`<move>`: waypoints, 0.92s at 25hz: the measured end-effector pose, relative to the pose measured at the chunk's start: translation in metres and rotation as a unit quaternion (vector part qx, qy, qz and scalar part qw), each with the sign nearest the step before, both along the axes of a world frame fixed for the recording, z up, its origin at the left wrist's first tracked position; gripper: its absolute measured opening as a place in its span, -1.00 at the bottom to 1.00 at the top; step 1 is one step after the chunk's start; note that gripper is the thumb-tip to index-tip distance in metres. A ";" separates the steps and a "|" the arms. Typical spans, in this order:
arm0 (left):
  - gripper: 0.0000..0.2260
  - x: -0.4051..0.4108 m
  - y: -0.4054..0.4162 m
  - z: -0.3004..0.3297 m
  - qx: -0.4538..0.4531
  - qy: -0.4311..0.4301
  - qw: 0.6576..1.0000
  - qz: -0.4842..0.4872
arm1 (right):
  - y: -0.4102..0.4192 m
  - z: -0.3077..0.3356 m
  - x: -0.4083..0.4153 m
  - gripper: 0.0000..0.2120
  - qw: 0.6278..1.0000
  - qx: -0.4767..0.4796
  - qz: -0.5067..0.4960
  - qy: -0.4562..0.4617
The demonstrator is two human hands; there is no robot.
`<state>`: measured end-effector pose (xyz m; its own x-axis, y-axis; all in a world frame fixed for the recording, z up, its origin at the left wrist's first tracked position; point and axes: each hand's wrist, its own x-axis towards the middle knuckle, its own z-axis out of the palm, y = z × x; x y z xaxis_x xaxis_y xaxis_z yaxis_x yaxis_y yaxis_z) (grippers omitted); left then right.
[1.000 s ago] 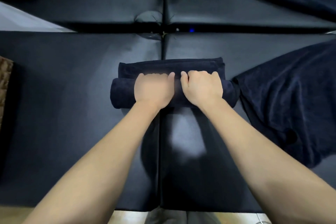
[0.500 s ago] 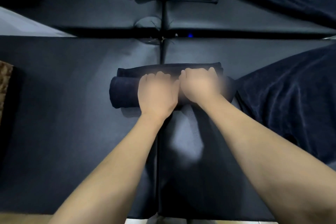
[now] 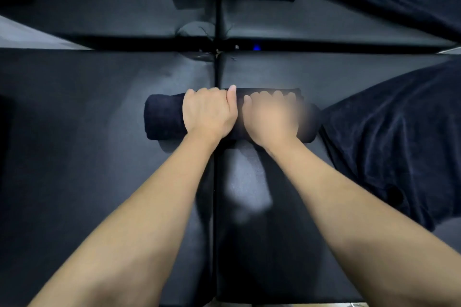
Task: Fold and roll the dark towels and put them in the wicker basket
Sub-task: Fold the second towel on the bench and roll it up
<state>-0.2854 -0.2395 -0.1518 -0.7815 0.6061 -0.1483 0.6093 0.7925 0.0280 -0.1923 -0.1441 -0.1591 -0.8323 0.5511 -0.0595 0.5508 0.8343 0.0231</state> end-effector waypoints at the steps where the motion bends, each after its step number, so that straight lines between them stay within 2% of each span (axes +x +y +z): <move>1: -0.50 0.008 -0.006 -0.001 0.028 0.017 0.999 0.003 | 0.005 0.002 -0.001 -0.49 1.000 -0.002 0.019 -0.015; 4: -0.59 0.029 -0.025 -0.010 0.095 0.042 0.995 -0.009 | 0.020 0.007 -0.014 -0.49 0.997 -0.039 0.039 -0.048; 6: -0.59 0.024 -0.023 -0.011 0.093 0.046 0.995 -0.009 | 0.025 0.010 -0.025 -0.47 0.995 -0.075 0.029 -0.064; 8: -0.57 0.011 -0.010 -0.005 0.059 0.048 0.997 -0.007 | 0.021 0.006 -0.023 -0.48 0.998 -0.045 0.014 -0.044; 11: -0.50 -0.010 0.012 0.005 -0.014 -0.004 1.000 -0.011 | 0.005 -0.003 0.003 -0.53 0.998 0.045 0.003 0.049; 14: -0.45 -0.029 0.027 0.006 -0.048 -0.068 0.997 0.006 | 0.003 -0.010 -0.001 -0.54 0.996 0.051 -0.007 0.072; 16: -0.46 -0.031 0.027 0.007 -0.022 -0.064 0.998 0.018 | 0.011 -0.007 -0.015 -0.54 0.997 0.051 0.000 0.065; 20: -0.58 0.002 -0.006 -0.004 0.083 0.012 0.996 -0.004 | 0.027 -0.004 -0.023 -0.52 0.998 0.039 0.034 0.046; 23: -0.60 -0.004 -0.006 -0.008 0.090 0.023 0.996 -0.021 | 0.028 0.000 -0.031 -0.49 1.000 0.004 0.022 0.013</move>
